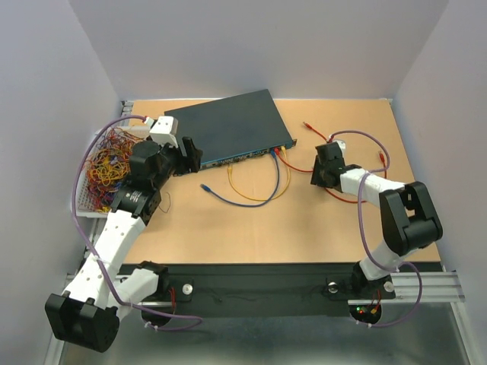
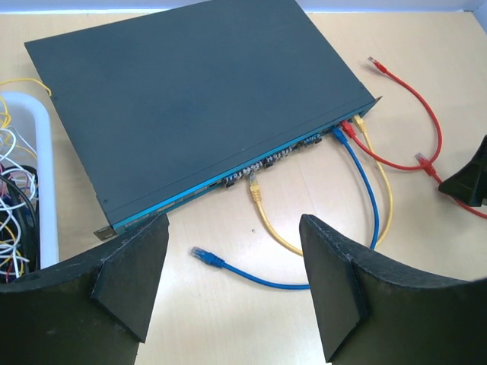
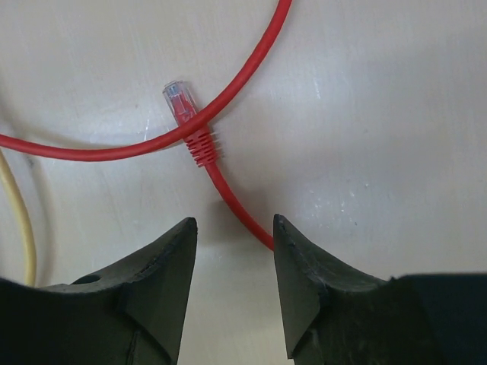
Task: Insert the plug into the switch port
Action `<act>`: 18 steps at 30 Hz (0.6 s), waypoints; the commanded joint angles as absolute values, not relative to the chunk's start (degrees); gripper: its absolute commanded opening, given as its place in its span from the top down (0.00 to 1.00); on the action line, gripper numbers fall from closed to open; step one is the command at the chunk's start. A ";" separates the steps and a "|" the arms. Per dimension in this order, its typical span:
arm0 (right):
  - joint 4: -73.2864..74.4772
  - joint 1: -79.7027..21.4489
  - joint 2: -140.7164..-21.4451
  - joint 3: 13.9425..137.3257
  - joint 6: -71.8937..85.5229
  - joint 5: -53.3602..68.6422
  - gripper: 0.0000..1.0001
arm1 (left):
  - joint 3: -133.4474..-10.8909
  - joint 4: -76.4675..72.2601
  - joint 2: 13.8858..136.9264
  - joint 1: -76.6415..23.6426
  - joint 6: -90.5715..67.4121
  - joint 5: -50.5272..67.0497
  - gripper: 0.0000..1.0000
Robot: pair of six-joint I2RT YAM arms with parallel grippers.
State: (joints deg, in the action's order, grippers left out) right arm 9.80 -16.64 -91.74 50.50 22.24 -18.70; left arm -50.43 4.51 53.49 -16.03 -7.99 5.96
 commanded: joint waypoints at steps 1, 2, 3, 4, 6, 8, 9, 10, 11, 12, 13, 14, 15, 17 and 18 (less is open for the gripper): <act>6.68 -16.79 -95.70 53.79 21.62 -19.15 0.50 | -49.75 2.37 53.70 -16.00 -7.91 5.89 0.20; 6.24 -16.70 -96.50 54.49 21.53 -19.07 0.50 | -49.75 2.37 53.79 -15.91 -7.91 5.89 0.20; 6.15 -16.61 -97.29 54.93 21.62 -19.07 0.50 | -49.75 2.29 53.88 -15.91 -7.91 5.89 0.20; 5.89 -16.52 -98.25 55.37 21.62 -18.90 0.50 | -49.75 2.37 53.88 -15.91 -7.91 5.89 0.20; 5.19 -16.44 -100.28 56.16 21.80 -18.46 0.51 | -49.75 2.37 54.23 -16.00 -7.91 5.89 0.20; 4.75 -16.35 -101.59 56.51 21.71 -18.28 0.59 | -49.83 2.37 54.49 -15.91 -7.91 5.89 0.20; 4.57 -16.26 -101.95 56.60 21.80 -18.28 0.67 | -49.83 2.37 54.58 -16.00 -7.82 5.89 0.20; 4.40 -16.26 -102.13 56.60 21.71 -18.28 0.72 | -49.83 2.46 54.58 -15.91 -7.82 5.80 0.20; 4.22 -16.26 -102.65 56.60 21.71 -18.19 0.77 | -49.92 2.46 54.67 -16.00 -7.82 5.80 0.20; 4.22 -16.26 -102.66 56.34 21.45 -18.28 0.88 | -49.83 2.46 54.75 -16.00 -7.82 5.80 0.20; 4.13 -16.26 -102.48 55.99 21.36 -18.02 0.94 | -49.83 2.46 54.67 -16.00 -7.65 5.71 0.20; 4.13 -16.35 -101.96 55.64 21.18 -17.84 1.00 | -49.92 2.46 54.75 -15.91 -7.73 5.71 0.20; 4.13 -16.26 -101.26 55.11 20.92 -17.58 0.99 | -49.92 2.55 54.58 -15.91 -7.73 5.71 0.20; 4.13 -16.52 -99.68 52.74 20.13 -16.36 1.00 | -50.01 2.55 54.67 -15.91 -7.73 5.71 0.20; 4.13 -17.05 -97.32 51.60 19.87 -15.65 1.00 | -49.92 2.46 54.58 -15.91 -7.73 5.71 0.20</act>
State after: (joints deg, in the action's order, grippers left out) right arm 3.57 -16.58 -101.01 55.16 21.37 -17.78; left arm -50.13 4.56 55.09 -16.03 -7.99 5.82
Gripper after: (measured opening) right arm 0.038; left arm 0.799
